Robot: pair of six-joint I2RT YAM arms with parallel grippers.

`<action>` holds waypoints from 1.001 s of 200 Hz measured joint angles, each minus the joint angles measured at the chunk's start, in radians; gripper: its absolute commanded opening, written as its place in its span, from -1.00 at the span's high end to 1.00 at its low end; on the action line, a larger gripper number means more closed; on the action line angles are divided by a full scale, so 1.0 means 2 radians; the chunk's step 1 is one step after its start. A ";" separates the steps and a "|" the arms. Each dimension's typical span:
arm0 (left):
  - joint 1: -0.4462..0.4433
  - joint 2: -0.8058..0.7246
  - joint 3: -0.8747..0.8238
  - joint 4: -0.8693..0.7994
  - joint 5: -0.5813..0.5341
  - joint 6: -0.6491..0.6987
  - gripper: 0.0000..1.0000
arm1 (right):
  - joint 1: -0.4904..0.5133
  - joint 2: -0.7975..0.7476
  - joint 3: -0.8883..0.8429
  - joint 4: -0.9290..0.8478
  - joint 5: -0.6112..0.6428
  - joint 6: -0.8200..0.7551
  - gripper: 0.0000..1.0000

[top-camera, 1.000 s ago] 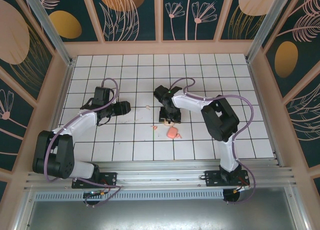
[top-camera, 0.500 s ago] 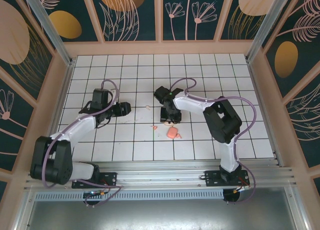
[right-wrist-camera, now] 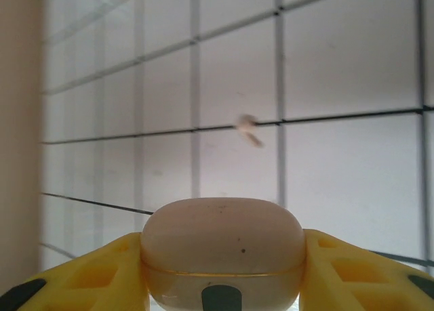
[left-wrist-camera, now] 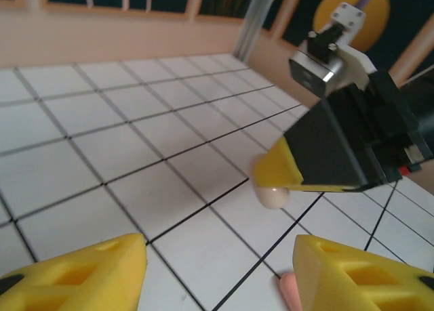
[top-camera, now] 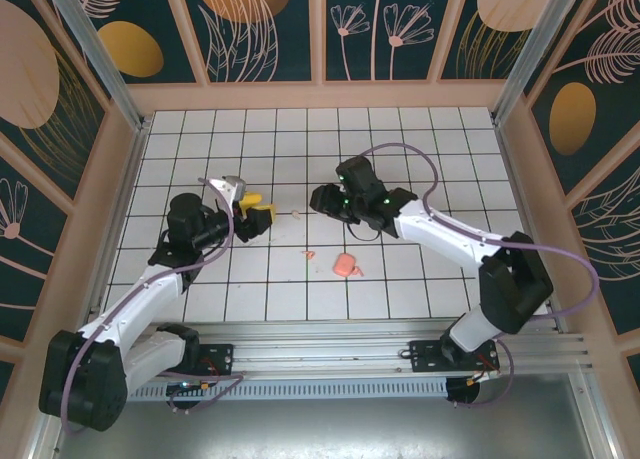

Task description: Insert wireless bluetooth earbuds into charging case

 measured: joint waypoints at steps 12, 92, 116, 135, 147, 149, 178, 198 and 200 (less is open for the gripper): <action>-0.007 0.000 0.000 0.015 0.013 0.013 -0.14 | 0.000 -0.015 -0.022 0.048 -0.014 0.012 0.11; -0.050 0.002 0.000 0.042 0.027 0.069 -0.15 | 0.007 -0.059 -0.118 0.269 -0.077 0.088 0.10; -0.053 0.006 0.000 0.049 0.025 0.074 -0.14 | 0.018 -0.067 -0.118 0.295 -0.082 0.097 0.10; -0.056 0.007 0.000 0.056 0.025 0.074 -0.14 | 0.026 -0.072 -0.118 0.309 -0.084 0.100 0.10; -0.059 0.008 0.000 0.063 0.025 0.074 -0.13 | 0.031 -0.072 -0.118 0.314 -0.084 0.101 0.10; -0.059 0.009 0.000 0.064 0.025 0.074 -0.13 | 0.032 -0.072 -0.118 0.315 -0.084 0.101 0.10; -0.062 0.016 0.000 0.080 0.025 0.065 -0.08 | 0.042 -0.072 -0.118 0.322 -0.084 0.104 0.10; -0.062 0.018 0.000 0.095 0.023 0.053 -0.04 | 0.047 -0.071 -0.118 0.329 -0.084 0.107 0.10; -0.062 0.018 0.000 0.097 0.023 0.051 -0.04 | 0.047 -0.071 -0.118 0.329 -0.084 0.108 0.10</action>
